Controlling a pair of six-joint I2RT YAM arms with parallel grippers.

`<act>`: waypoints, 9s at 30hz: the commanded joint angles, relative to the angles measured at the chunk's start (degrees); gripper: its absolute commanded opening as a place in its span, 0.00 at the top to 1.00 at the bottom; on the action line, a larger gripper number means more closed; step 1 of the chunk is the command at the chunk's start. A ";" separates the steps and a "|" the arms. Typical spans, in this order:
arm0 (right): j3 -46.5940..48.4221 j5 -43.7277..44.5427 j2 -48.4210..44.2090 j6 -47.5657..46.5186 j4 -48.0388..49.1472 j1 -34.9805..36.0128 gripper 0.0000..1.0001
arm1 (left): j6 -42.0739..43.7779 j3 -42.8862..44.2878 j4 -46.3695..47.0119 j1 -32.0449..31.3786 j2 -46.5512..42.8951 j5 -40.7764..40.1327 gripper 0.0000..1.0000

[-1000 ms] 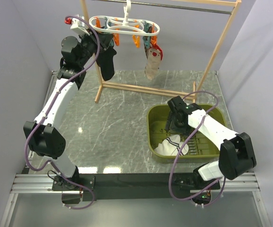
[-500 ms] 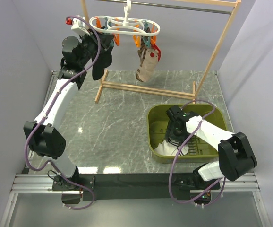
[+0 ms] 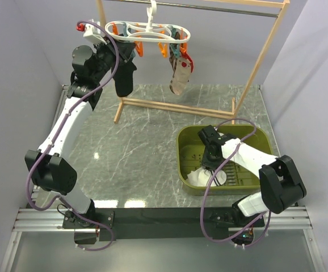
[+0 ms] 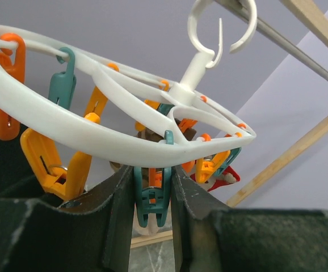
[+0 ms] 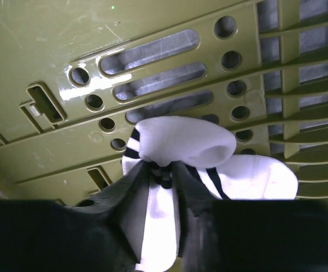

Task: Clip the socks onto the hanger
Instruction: Pick up the sock from the bin, then clamp the sock onto the hanger.

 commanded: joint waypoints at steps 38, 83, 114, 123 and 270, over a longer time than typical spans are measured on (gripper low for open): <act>18.22 -18.94 -23.69 -27.84 27.03 3.51 1.00 | 1.98 -1.90 0.07 -4.78 -6.35 -2.96 0.77; 48.47 -8.49 9.89 -2.64 45.94 12.92 1.00 | -0.22 -0.66 -2.49 -7.25 -10.13 -4.28 0.77; 49.79 -23.88 12.09 -11.14 46.82 7.47 1.00 | 2.24 -1.89 0.15 -6.90 -12.07 0.82 0.76; 53.65 -23.09 13.23 -27.31 42.34 10.81 1.00 | 3.03 -1.63 -0.02 -6.90 -10.75 2.57 0.76; 49.08 -20.53 14.90 -59.31 63.08 16.44 1.00 | -2.06 -2.77 2.26 -2.85 -10.22 10.30 0.76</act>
